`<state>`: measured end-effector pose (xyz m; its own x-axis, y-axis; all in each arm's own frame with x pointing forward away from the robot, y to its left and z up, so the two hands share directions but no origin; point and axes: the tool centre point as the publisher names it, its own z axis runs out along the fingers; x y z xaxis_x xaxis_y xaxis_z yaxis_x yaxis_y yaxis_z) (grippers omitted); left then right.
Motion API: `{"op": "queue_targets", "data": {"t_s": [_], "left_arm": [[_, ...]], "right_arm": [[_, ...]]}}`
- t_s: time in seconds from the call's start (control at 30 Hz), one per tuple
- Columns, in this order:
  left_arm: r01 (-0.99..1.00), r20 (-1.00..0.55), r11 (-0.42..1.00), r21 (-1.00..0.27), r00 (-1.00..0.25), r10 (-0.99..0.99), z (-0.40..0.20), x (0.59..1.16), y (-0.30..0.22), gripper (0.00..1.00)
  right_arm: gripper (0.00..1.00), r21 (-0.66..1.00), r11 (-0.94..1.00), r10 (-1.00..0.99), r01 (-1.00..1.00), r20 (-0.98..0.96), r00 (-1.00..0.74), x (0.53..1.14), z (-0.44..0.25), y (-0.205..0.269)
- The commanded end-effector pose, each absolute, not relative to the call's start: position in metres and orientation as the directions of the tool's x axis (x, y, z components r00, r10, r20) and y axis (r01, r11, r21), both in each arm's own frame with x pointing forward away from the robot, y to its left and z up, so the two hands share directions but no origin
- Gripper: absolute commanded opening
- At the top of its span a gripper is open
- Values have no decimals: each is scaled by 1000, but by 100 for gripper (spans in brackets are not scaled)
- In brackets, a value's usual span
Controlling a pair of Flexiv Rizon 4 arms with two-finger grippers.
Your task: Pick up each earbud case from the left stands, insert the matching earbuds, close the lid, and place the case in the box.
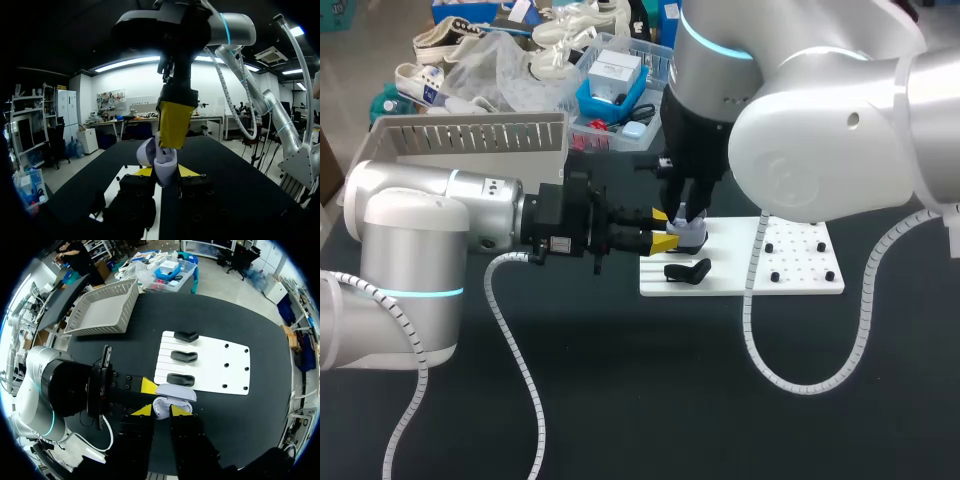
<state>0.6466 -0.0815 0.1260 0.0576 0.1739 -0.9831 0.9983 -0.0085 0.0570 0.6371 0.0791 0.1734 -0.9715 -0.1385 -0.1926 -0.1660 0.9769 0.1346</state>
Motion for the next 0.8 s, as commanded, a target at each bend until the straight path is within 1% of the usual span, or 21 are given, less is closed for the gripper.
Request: {"op": "queue_targets", "data": {"t_s": [0.03, 0.67, 0.7, 0.73, 0.77, 0.8], "left_arm": [[998, -983, -5, 58, 58, 174, 126, 646, -82, 0], [998, -983, -5, 58, 58, 174, 126, 646, -82, 0], [998, -983, -5, 58, 58, 174, 126, 646, -82, 0], [998, -983, -5, 58, 58, 174, 126, 646, -82, 0], [998, -983, -5, 58, 58, 174, 126, 646, -82, 0], [998, -983, -5, 58, 58, 174, 126, 646, -82, 0]], "right_arm": [[0, 136, 976, -140, -168, -192, -971, 637, 172, 78], [0, 130, 972, -167, -193, -191, -967, 641, 168, 79], [2, 129, 972, -168, -194, -190, -967, 641, 168, 79], [12, 127, 973, -170, -195, -189, -967, 640, 168, 79], [27, 126, 973, -170, -196, -189, -967, 640, 167, 79], [29, 124, 973, -171, -196, -189, -967, 640, 167, 79]]}}
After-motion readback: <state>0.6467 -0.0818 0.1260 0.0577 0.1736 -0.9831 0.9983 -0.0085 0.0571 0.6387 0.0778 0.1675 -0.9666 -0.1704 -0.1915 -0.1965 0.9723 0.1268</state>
